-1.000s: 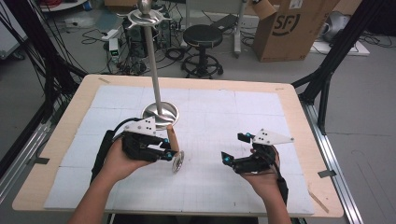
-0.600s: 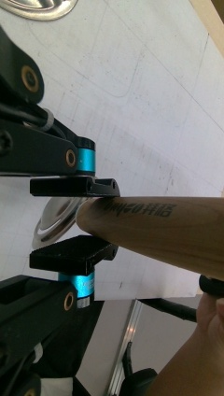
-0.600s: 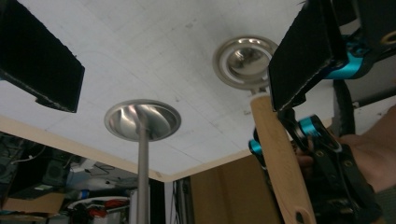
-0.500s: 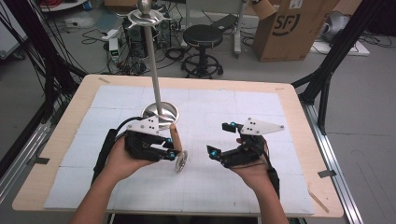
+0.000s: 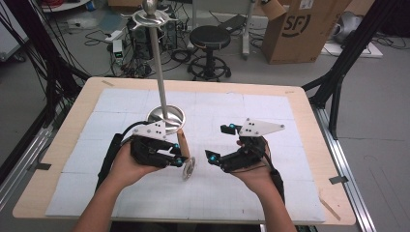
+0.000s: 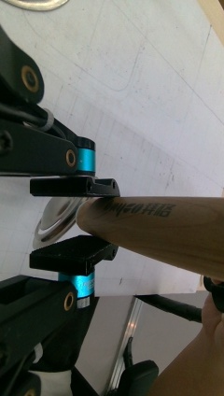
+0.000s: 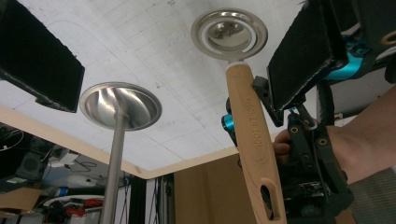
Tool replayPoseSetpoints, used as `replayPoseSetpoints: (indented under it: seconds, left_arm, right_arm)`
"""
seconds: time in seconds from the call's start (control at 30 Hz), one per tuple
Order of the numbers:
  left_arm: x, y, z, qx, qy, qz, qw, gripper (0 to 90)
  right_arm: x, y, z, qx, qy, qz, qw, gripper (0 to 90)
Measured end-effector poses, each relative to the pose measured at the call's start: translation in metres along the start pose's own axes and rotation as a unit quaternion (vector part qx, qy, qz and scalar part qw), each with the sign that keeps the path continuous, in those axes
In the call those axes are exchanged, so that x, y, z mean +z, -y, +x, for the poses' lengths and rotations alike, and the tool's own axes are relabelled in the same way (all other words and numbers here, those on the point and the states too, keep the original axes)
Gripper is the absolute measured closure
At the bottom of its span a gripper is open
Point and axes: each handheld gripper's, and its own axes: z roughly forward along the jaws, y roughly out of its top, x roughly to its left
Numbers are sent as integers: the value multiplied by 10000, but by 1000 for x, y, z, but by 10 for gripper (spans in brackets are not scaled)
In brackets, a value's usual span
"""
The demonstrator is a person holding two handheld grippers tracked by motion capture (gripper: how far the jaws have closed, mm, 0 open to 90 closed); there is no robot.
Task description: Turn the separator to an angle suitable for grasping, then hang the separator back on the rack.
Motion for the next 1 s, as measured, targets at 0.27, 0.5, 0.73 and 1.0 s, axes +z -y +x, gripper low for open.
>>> replayPoseSetpoints:
  seconds: [0.27,0.5,0.73,1.0]
  left_arm:
    - [1,-1,1,-30,-22,-20,10000,704]
    - [5,-4,-1,-21,8,-70,10000,704]
    - [6,-6,-3,32,3,-58,10000,705]
    - [7,-8,-4,49,2,-37,10000,704]
  right_arm:
    - [6,-4,4,-32,-165,25,9999,31]
    - [16,-6,10,34,-548,134,9984,173]
    - [30,-9,16,15,-758,143,9970,243]
    - [36,-11,18,-68,-896,122,9959,345]
